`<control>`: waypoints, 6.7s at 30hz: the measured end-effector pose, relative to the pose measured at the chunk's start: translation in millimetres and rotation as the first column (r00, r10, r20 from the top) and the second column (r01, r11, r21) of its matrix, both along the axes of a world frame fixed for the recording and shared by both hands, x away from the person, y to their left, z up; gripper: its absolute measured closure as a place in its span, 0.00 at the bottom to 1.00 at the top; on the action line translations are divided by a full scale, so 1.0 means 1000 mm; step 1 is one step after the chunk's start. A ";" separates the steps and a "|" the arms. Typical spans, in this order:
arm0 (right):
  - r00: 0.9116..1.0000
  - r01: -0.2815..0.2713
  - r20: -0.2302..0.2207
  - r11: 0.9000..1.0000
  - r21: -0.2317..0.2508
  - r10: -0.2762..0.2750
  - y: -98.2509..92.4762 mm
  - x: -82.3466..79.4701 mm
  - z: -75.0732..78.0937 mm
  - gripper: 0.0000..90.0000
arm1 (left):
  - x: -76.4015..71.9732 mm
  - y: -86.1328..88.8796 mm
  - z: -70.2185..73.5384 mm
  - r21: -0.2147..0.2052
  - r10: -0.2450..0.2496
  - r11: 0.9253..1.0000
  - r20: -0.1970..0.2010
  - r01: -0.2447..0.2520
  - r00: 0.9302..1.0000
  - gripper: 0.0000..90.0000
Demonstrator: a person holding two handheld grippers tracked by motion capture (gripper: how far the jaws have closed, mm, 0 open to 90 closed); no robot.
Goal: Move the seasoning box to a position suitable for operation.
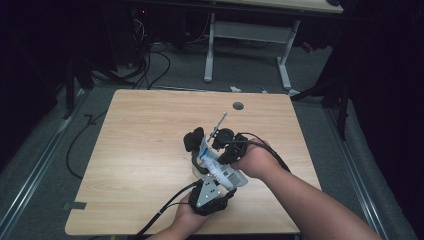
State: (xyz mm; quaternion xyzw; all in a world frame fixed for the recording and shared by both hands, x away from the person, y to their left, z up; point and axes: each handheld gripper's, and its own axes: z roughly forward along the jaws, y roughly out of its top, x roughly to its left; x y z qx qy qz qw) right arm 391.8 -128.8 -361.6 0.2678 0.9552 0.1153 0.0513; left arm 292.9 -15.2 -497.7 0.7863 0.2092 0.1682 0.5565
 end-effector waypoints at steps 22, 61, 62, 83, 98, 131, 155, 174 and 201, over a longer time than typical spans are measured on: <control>1.000 -0.005 0.001 1.000 -0.010 0.005 0.002 0.002 -0.001 0.99 | 0.001 0.000 0.001 -0.003 0.000 1.000 0.006 0.000 1.000 0.59; 1.000 -0.002 -0.002 1.000 -0.015 0.002 0.003 0.002 0.002 0.99 | 0.000 -0.001 0.005 -0.011 -0.003 1.000 0.016 0.003 1.000 0.59; 1.000 0.000 -0.003 1.000 -0.015 0.000 0.003 0.002 0.002 0.99 | 0.000 -0.001 0.006 -0.012 -0.003 1.000 0.015 0.003 1.000 0.59; 1.000 -0.004 0.000 1.000 -0.013 0.004 0.006 0.003 0.000 0.99 | 0.001 -0.001 0.007 -0.010 -0.002 1.000 0.023 0.003 1.000 0.60; 1.000 -0.005 0.002 1.000 -0.018 0.005 0.008 0.004 0.002 0.99 | 0.002 0.000 0.007 -0.009 0.000 1.000 0.027 0.000 1.000 0.60; 1.000 -0.003 0.002 1.000 -0.018 0.003 0.007 0.004 0.004 0.99 | 0.001 -0.001 0.010 -0.020 -0.007 1.000 0.039 0.008 0.999 0.60; 1.000 0.003 0.001 1.000 0.004 -0.003 0.003 0.004 0.008 0.99 | 0.002 -0.002 0.013 -0.014 -0.009 1.000 0.058 0.010 0.998 0.61; 1.000 0.009 0.007 1.000 -0.009 -0.009 0.008 0.007 0.011 0.99 | 0.005 0.000 0.017 -0.033 -0.004 0.999 0.050 0.006 0.999 0.61; 1.000 0.001 0.004 1.000 -0.010 -0.001 0.010 0.008 0.014 0.99 | 0.006 0.002 0.018 -0.036 -0.002 0.999 0.056 0.004 0.998 0.61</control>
